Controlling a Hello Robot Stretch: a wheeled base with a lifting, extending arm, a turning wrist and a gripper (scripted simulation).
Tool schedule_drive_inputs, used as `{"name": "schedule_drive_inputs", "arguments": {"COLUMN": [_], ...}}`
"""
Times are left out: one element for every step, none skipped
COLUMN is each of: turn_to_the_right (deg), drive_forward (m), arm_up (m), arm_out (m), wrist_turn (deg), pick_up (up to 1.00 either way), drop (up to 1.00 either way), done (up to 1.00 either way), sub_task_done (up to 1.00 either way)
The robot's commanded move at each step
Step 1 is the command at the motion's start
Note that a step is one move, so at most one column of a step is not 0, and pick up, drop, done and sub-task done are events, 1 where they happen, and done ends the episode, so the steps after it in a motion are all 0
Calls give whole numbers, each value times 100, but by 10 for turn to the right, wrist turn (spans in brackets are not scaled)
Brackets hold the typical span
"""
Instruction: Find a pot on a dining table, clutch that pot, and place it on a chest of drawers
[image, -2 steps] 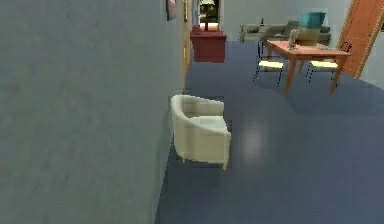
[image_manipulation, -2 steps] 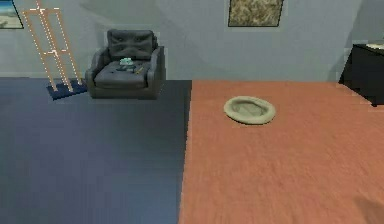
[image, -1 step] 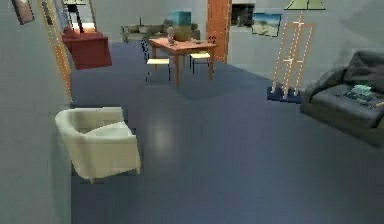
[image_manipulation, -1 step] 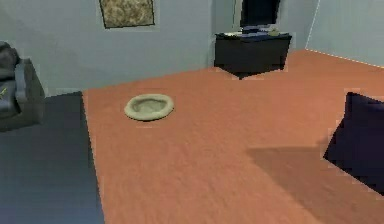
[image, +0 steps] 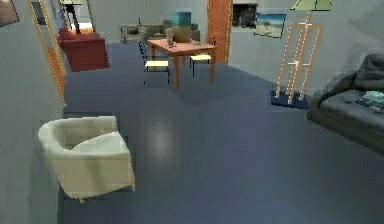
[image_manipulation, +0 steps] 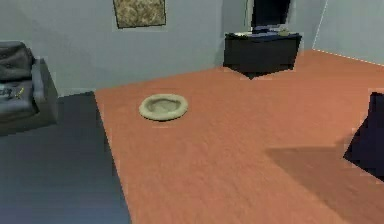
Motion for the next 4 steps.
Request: {"name": "schedule_drive_inputs", "arguments": {"turn_to_the_right": [450, 150, 0, -450], "drive_forward": [0, 0, 15, 0], "arm_up": [0, 0, 0, 0], "arm_out": [0, 0, 0, 0], "wrist_turn": [0, 0, 0, 0], "pick_up": [0, 0, 0, 0], "drop": [0, 0, 0, 0], "done": [0, 0, 0, 0], "sub_task_done": [0, 0, 0, 0]}}
